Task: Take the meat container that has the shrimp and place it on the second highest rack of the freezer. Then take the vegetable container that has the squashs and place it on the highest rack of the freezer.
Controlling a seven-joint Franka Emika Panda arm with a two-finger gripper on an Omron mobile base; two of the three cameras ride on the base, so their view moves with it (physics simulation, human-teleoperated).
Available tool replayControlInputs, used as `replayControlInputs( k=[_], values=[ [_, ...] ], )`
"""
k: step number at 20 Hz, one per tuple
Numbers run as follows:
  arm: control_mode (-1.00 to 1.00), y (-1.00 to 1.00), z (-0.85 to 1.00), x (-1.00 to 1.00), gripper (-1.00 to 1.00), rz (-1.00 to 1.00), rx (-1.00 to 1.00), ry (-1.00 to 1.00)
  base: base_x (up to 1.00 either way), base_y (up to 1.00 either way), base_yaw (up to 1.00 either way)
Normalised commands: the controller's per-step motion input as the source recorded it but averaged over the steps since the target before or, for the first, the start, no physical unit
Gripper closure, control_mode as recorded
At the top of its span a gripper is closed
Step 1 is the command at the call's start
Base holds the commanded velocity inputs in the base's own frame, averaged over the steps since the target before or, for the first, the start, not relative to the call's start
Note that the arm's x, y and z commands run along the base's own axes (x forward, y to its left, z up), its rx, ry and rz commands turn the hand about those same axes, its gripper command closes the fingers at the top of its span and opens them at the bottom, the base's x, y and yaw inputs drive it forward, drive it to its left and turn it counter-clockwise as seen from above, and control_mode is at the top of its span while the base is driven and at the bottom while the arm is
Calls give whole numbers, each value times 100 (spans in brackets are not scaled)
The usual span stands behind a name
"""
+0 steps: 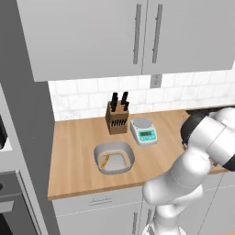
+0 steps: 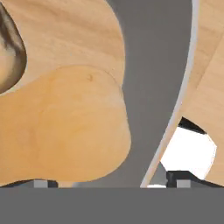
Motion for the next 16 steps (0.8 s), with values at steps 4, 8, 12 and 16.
replayControlInputs(
  k=[4,8,12,16],
  values=[
    [-100,-10,-24,40,-100,-19,15,-14,0,0,0],
    [-100,3,-46,18,-100,-8,1,-6,0,0,0],
    [-100,29,-65,-3,-100,-1,0,-6,0,0,0],
    [-100,50,-81,0,-100,0,-6,-1,0,0,0]
  ],
)
